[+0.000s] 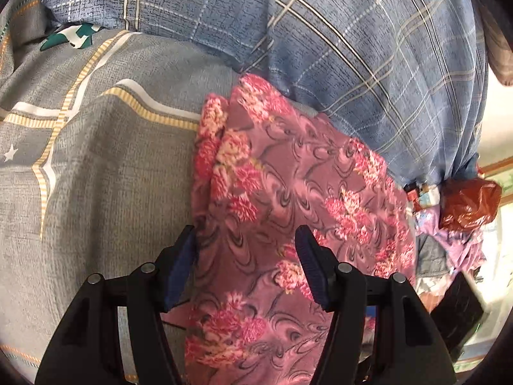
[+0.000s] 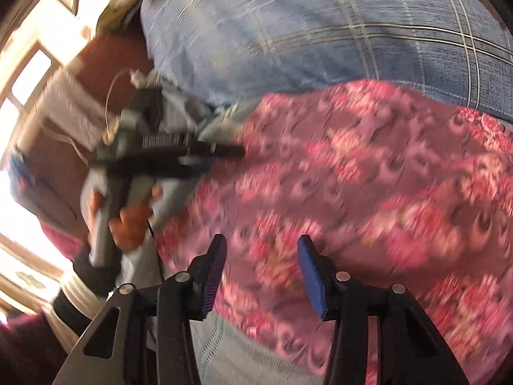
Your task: Fold small clothes
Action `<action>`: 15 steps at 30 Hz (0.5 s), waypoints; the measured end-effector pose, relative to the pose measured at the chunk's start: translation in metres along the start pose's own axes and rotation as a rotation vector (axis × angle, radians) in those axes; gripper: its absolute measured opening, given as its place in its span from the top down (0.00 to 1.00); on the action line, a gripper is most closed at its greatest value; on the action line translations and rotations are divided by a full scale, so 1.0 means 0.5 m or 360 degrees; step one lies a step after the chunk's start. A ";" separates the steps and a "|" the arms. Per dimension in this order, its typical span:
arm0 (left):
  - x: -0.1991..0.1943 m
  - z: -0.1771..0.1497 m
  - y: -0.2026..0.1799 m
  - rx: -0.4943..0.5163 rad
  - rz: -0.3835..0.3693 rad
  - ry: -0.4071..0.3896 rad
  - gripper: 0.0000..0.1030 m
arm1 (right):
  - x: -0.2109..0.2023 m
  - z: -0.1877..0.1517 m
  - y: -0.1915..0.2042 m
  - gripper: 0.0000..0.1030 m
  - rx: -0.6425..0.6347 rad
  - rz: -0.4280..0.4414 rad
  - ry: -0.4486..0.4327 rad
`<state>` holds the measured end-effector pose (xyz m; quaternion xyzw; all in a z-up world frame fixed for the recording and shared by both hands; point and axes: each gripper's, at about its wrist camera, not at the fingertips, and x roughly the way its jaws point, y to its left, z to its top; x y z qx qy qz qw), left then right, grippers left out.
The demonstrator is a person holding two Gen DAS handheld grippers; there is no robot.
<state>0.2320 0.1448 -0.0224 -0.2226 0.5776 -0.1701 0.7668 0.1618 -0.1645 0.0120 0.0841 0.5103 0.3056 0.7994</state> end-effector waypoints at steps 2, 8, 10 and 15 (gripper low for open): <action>-0.001 -0.006 -0.011 0.0026 0.0023 -0.0015 0.47 | 0.018 -0.028 0.022 0.43 -0.0086 -0.0084 0.0025; -0.002 -0.025 0.006 0.0025 0.0089 -0.0032 0.79 | -0.021 -0.058 0.025 0.45 -0.0083 -0.0147 -0.0069; -0.006 -0.025 0.012 0.0025 0.0058 -0.0007 0.78 | -0.084 -0.050 -0.036 0.43 0.0067 -0.0230 -0.0205; -0.001 -0.012 0.012 0.0003 0.0009 0.0037 0.62 | -0.276 -0.046 -0.286 0.41 0.0589 -0.0692 -0.0523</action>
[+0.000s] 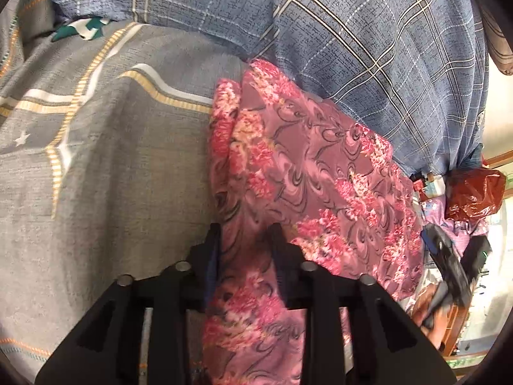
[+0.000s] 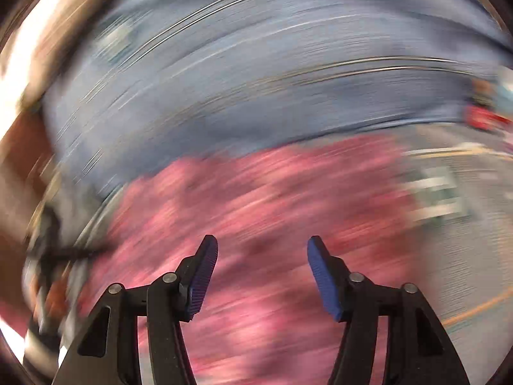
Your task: Fold small clothes
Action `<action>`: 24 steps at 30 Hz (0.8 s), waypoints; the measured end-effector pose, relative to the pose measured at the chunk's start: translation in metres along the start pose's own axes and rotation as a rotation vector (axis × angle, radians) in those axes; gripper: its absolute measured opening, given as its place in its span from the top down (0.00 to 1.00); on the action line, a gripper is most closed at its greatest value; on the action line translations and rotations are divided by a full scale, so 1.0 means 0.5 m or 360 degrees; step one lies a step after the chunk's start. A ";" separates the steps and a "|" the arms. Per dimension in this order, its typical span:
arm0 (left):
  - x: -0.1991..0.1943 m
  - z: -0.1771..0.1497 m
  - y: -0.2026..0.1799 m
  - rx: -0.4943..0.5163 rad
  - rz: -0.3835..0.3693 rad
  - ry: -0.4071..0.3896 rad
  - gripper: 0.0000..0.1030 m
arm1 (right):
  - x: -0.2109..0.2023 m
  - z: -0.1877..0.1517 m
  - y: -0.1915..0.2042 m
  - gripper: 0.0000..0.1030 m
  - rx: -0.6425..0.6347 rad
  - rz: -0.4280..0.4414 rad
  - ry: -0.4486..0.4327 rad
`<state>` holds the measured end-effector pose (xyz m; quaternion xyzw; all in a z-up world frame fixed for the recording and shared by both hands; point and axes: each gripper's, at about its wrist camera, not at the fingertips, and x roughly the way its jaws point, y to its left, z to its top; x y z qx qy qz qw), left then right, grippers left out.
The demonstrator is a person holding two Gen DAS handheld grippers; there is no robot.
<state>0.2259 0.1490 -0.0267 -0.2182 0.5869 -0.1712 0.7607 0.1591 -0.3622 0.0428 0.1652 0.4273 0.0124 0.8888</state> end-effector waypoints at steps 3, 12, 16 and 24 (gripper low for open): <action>0.008 0.010 -0.012 -0.0050 -0.0076 -0.0012 0.46 | 0.011 0.040 -0.119 0.41 0.0257 -0.0046 0.0014; -0.008 -0.024 -0.050 0.0035 0.0195 -0.0119 0.87 | 0.033 0.063 -0.069 0.96 -0.0047 0.0053 -0.0108; 0.009 -0.019 -0.057 0.0029 0.0318 -0.0125 0.87 | 0.116 0.086 -0.096 0.96 -0.0065 -0.0189 0.0117; -0.085 -0.119 -0.021 -0.0105 -0.0017 -0.0099 0.72 | -0.063 -0.038 -0.155 0.49 0.0247 0.0259 0.0027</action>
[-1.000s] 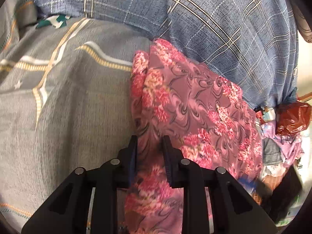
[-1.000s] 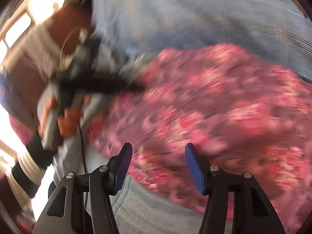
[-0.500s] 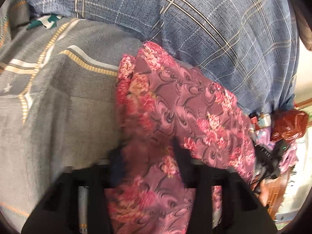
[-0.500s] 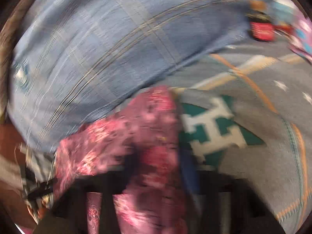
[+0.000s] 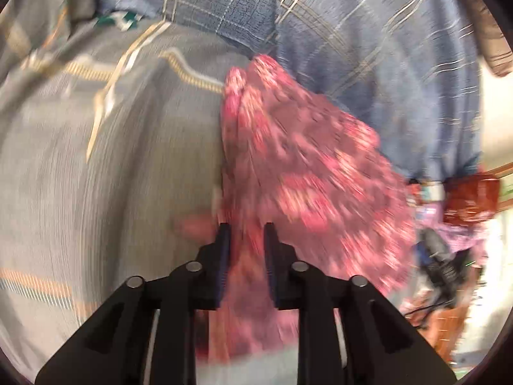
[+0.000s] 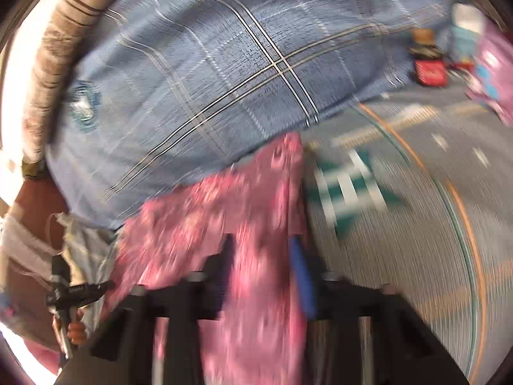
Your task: Fold small clothes
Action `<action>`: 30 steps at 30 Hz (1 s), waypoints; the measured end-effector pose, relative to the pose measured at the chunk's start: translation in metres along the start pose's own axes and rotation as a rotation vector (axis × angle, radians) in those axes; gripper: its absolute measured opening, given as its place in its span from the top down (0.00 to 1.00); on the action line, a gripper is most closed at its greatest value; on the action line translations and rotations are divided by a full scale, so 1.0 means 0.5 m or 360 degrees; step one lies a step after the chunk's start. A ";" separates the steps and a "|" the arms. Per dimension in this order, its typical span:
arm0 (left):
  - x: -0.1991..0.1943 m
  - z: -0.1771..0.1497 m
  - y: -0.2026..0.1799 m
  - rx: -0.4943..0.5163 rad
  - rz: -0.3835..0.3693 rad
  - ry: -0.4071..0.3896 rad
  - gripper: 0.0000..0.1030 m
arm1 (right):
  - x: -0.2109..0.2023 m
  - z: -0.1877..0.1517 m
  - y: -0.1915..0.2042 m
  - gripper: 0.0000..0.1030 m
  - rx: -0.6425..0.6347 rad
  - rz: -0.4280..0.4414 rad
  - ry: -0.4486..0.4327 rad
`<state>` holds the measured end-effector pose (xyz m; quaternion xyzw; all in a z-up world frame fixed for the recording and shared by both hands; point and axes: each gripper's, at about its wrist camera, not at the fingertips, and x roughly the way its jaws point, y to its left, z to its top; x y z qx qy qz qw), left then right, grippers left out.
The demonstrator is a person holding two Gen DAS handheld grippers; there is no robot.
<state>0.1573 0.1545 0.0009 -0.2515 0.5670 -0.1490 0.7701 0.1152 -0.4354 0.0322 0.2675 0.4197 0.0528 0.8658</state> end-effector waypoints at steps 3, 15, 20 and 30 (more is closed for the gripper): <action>-0.039 -0.078 0.024 -0.0106 -0.0192 -0.0031 0.39 | -0.031 -0.087 -0.015 0.48 0.0063 0.0035 0.0028; 0.018 -0.120 -0.030 -0.0030 0.0082 -0.0018 0.40 | -0.045 -0.146 0.028 0.95 -0.0390 -0.0289 0.0037; -0.002 -0.113 -0.024 -0.0007 0.0051 -0.0004 0.40 | -0.024 -0.143 0.020 0.85 -0.0317 -0.0319 0.0115; -0.023 0.049 0.013 -0.0082 -0.0036 0.0049 0.39 | -0.027 -0.211 0.314 0.43 -0.0824 0.0027 -0.0054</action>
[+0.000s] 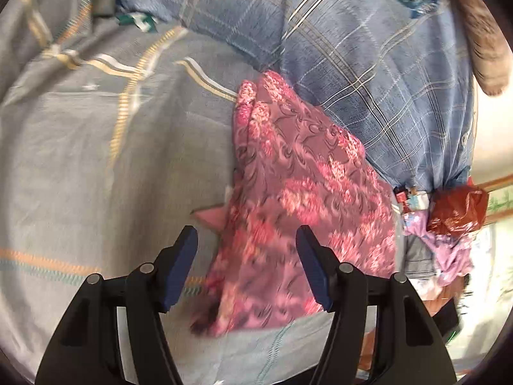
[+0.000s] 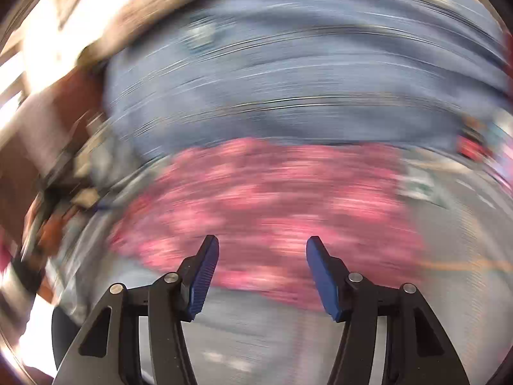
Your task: Fold small clothes
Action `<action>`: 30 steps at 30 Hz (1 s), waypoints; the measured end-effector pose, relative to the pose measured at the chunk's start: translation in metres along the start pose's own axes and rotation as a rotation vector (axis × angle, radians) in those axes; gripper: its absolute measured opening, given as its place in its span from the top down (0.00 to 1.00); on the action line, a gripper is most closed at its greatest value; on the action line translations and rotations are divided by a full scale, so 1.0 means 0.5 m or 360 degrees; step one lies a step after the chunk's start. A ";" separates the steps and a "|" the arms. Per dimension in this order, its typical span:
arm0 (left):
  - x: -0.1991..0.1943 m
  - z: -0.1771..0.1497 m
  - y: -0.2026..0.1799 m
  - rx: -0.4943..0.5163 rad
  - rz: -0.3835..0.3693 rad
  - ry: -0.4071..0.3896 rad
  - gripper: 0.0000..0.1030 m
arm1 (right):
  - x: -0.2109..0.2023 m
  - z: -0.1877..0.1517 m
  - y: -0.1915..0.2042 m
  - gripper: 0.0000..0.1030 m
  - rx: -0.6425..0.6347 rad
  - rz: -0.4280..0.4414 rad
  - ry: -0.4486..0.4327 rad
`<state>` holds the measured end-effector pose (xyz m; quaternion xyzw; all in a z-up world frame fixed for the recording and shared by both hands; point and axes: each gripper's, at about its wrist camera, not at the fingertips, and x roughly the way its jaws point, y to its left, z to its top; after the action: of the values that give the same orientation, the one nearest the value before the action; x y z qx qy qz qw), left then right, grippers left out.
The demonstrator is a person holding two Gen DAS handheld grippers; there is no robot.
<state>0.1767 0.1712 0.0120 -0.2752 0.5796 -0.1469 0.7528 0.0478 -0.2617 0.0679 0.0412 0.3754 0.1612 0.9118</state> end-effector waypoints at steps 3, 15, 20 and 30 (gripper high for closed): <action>0.040 0.040 -0.002 -0.0013 -0.0066 0.0116 0.39 | 0.099 -0.002 0.154 0.43 -0.0284 0.0122 0.0103; 0.016 0.101 0.044 0.0163 -0.0005 0.0190 0.39 | 0.332 -0.085 0.498 0.46 -0.1217 0.0014 0.0247; 0.030 0.111 0.050 0.0123 -0.0096 0.0228 0.39 | 0.342 -0.060 0.498 0.93 -0.1218 -0.0018 0.0150; 0.152 0.147 -0.031 0.0047 -0.0213 0.0367 0.26 | 0.252 -0.014 0.447 0.94 -0.1017 0.0044 -0.0041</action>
<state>0.2701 0.1358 -0.0263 -0.2834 0.6403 -0.2360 0.6738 0.0681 -0.0101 0.0224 -0.2401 0.2936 0.2829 0.8810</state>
